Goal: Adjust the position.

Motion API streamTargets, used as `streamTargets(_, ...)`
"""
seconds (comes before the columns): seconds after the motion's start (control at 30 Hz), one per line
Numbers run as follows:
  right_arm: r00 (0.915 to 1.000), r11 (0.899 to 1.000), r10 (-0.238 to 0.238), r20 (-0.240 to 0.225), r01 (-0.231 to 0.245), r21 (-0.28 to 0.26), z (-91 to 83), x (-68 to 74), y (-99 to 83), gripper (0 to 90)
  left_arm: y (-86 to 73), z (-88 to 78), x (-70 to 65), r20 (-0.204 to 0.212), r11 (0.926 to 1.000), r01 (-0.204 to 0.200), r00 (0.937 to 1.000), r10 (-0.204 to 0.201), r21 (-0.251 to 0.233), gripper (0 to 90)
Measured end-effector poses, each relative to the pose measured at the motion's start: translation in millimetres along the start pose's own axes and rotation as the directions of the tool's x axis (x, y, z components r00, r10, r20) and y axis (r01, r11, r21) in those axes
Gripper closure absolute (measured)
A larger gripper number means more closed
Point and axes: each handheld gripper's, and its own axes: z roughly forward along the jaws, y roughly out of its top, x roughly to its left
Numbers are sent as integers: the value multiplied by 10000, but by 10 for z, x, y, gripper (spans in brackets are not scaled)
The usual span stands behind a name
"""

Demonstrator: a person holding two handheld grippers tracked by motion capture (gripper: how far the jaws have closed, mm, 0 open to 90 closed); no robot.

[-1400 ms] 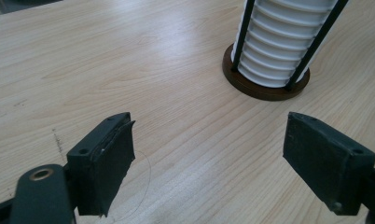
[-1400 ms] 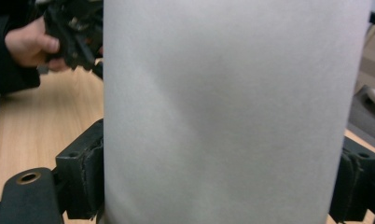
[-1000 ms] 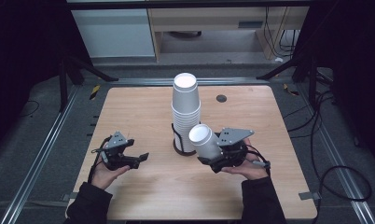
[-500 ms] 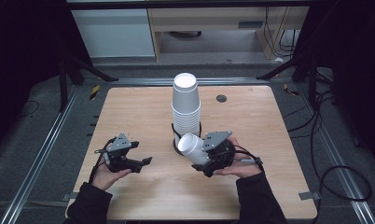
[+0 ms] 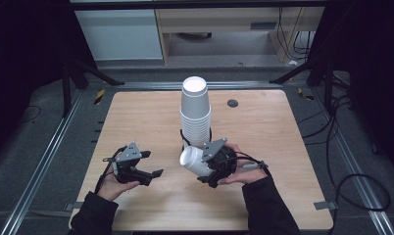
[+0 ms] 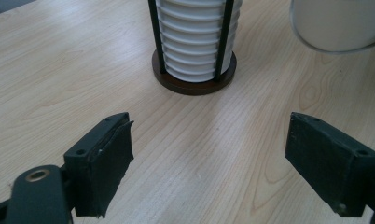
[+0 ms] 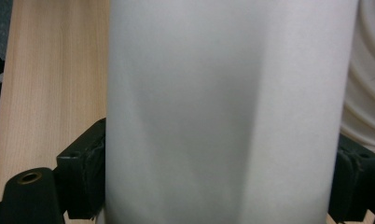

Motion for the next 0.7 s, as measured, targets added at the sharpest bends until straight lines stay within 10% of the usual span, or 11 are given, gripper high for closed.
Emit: streamTargets(0.7,9970,9956,-544,-543,584,736,215,44,52,135,91,12,-174,1174,9977,-670,9909,660,50,124)
